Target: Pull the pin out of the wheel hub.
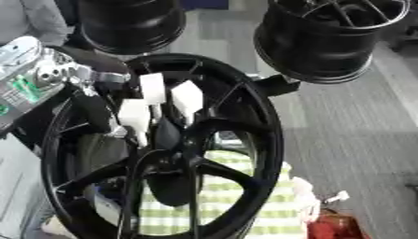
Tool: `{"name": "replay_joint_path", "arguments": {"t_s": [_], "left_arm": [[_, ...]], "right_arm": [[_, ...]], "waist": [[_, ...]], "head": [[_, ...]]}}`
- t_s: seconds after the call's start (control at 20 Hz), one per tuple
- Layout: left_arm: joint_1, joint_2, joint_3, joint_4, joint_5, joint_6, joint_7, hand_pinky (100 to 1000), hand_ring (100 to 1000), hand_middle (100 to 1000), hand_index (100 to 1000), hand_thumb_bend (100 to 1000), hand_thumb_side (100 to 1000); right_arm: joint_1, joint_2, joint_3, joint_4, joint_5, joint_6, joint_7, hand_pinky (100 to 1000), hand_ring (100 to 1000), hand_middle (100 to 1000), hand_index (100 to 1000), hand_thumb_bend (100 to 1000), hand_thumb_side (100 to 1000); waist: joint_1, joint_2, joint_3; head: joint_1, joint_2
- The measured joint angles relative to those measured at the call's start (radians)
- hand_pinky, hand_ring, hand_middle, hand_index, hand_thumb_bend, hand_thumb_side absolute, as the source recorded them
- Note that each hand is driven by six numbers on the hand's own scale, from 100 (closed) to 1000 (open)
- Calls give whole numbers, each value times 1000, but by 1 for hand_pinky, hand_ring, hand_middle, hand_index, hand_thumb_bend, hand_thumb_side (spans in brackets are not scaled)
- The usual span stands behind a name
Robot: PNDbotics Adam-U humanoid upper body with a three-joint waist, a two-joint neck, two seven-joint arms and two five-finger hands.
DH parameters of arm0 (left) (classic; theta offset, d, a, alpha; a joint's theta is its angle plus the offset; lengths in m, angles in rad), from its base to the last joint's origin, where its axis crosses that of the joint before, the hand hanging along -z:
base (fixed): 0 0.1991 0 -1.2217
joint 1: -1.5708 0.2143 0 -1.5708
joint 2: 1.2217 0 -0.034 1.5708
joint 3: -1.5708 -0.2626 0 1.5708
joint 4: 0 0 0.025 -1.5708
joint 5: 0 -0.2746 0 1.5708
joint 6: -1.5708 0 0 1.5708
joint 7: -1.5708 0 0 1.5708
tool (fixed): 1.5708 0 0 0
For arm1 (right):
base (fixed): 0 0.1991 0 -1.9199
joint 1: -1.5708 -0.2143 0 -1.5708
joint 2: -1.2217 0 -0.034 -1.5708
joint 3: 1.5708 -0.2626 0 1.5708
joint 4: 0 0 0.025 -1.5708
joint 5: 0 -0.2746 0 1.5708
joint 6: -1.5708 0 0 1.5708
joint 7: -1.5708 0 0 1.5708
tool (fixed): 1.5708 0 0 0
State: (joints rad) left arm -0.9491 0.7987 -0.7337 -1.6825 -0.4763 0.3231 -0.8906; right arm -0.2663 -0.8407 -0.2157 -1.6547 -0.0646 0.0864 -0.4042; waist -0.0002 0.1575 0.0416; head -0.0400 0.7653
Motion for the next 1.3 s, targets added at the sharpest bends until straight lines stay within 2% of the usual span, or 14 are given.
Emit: {"name": "replay_joint_path", "arguments": {"t_s": [0.45, 0.7, 0.9, 1.1, 1.3], "left_arm": [[-2, 0, 1, -35, 14, 14, 13, 652, 551, 420, 545, 118, 127], [-2, 3, 12, -69, 18, 28, 28, 637, 521, 367, 485, 124, 100], [2, 18, 28, -105, 14, 36, 38, 632, 510, 354, 472, 117, 100], [21, 43, 67, -154, 8, 40, 55, 631, 507, 349, 467, 113, 100], [57, 83, 144, -205, 8, 49, 80, 634, 509, 352, 474, 105, 100]], "right_arm": [[0, 0, 0, 6, 0, 1, -2, 819, 796, 754, 792, 100, 662], [0, 0, 0, 6, -1, 2, -2, 819, 796, 754, 792, 100, 662], [0, 0, 0, 6, -1, 2, -2, 819, 796, 753, 792, 100, 662], [0, 0, 0, 6, -1, 2, -2, 819, 796, 753, 791, 100, 662], [1, 0, 0, 6, -1, 2, -2, 820, 796, 752, 791, 100, 661]], "waist": [[2, 0, 0], [2, 0, 1], [1, 0, 1], [-1, 0, 3], [-2, 0, 7]], "head": [[0, 0], [0, 0], [0, 0], [0, 0], [-4, 0]]}}
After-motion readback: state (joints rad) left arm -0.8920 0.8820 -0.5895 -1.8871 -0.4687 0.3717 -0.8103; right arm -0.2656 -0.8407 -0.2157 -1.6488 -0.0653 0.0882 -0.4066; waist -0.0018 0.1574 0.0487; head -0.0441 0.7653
